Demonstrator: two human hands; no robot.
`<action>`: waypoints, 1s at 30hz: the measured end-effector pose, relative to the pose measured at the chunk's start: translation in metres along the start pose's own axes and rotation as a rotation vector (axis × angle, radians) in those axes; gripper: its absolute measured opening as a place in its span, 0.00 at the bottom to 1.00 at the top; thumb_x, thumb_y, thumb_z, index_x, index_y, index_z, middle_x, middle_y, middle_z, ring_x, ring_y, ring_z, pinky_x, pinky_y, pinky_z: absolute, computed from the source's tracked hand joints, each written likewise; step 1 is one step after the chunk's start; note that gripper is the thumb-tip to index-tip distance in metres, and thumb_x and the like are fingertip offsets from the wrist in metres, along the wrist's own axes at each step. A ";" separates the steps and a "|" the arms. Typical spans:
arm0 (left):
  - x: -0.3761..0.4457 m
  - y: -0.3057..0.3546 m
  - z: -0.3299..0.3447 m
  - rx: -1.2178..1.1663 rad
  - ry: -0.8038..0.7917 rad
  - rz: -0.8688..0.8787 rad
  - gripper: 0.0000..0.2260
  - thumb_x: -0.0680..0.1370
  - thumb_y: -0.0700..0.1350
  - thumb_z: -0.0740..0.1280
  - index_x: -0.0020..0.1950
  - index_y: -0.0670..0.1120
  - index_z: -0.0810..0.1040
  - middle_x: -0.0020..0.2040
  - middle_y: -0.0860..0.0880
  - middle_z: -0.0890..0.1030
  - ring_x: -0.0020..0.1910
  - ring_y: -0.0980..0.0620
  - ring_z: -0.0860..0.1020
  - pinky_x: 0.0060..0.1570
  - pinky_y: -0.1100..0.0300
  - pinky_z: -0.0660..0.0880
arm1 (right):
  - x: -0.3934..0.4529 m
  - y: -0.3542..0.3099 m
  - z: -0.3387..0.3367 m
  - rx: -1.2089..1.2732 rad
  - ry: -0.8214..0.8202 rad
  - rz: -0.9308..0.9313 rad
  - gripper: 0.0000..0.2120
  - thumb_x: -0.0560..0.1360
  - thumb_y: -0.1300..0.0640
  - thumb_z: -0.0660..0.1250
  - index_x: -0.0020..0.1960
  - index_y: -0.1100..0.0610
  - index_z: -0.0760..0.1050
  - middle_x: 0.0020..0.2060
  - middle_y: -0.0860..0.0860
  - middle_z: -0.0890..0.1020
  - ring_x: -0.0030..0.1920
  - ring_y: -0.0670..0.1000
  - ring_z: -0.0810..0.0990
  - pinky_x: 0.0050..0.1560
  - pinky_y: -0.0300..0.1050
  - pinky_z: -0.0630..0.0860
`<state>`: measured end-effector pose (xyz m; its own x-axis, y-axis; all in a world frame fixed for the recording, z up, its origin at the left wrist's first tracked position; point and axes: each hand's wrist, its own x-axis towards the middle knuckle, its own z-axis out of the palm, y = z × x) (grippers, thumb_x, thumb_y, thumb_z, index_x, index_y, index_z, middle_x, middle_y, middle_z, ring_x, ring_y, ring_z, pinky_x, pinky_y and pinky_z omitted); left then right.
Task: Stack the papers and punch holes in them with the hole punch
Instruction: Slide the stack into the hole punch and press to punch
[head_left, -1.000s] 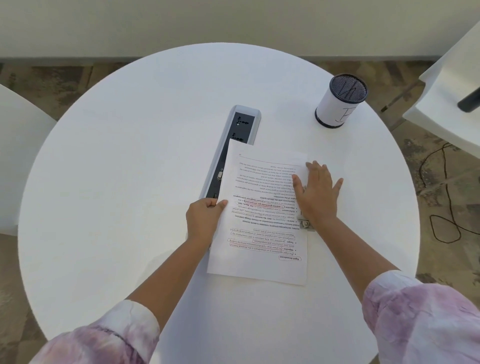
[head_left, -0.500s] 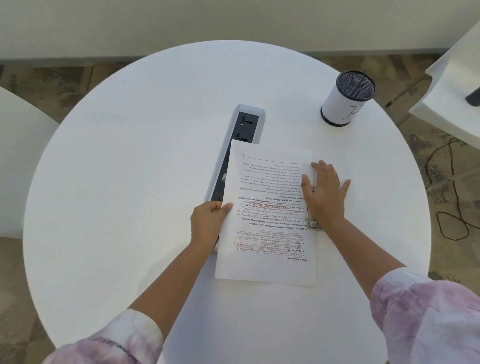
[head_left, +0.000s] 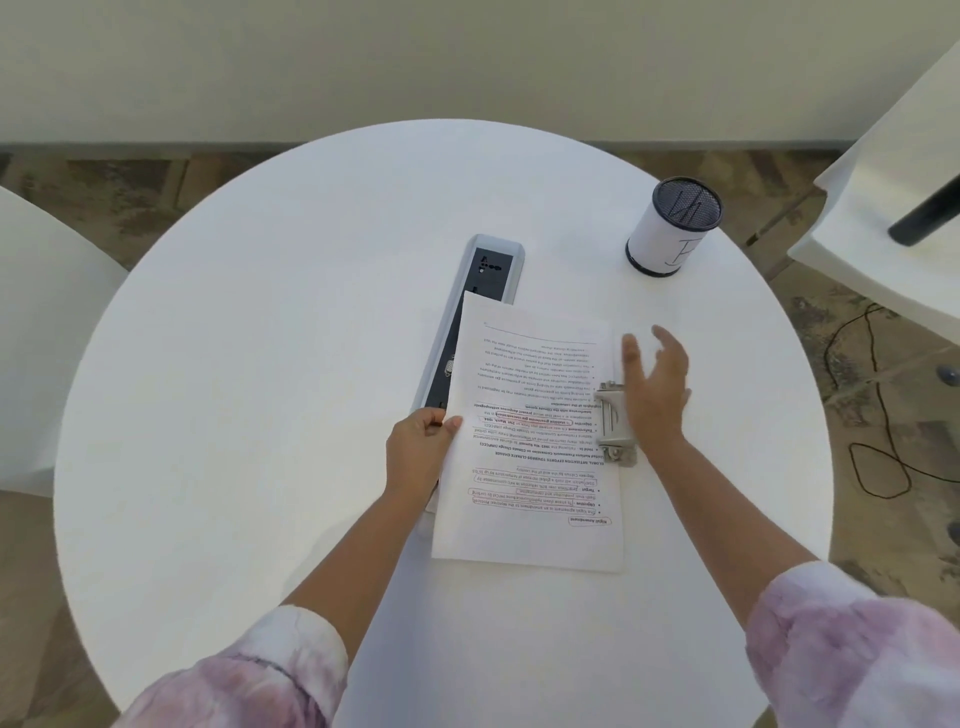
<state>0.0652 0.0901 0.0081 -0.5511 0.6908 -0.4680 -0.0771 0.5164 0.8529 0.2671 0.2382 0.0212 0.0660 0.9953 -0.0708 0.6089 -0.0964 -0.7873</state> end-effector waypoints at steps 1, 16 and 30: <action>0.000 0.000 0.000 0.010 -0.004 0.007 0.05 0.74 0.44 0.69 0.38 0.48 0.78 0.40 0.43 0.83 0.38 0.47 0.79 0.46 0.49 0.77 | -0.003 -0.002 -0.005 0.085 0.073 0.066 0.27 0.76 0.39 0.56 0.68 0.54 0.64 0.68 0.53 0.67 0.66 0.53 0.69 0.70 0.62 0.58; -0.010 0.007 -0.011 -0.055 0.006 0.011 0.07 0.74 0.43 0.68 0.36 0.49 0.77 0.36 0.46 0.81 0.34 0.48 0.75 0.43 0.51 0.75 | -0.025 0.021 -0.047 0.270 -0.133 0.319 0.13 0.74 0.56 0.67 0.56 0.62 0.77 0.44 0.56 0.80 0.39 0.49 0.76 0.43 0.41 0.72; -0.006 0.001 -0.052 -0.135 0.099 -0.006 0.03 0.76 0.43 0.66 0.45 0.45 0.75 0.34 0.47 0.78 0.20 0.61 0.71 0.20 0.70 0.64 | 0.021 0.051 -0.094 0.147 0.052 0.315 0.13 0.77 0.57 0.62 0.58 0.63 0.76 0.48 0.57 0.79 0.45 0.54 0.74 0.40 0.43 0.72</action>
<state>0.0253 0.0600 0.0243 -0.6292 0.6311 -0.4536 -0.1878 0.4429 0.8767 0.3740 0.2534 0.0368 0.2748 0.9148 -0.2960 0.4319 -0.3925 -0.8120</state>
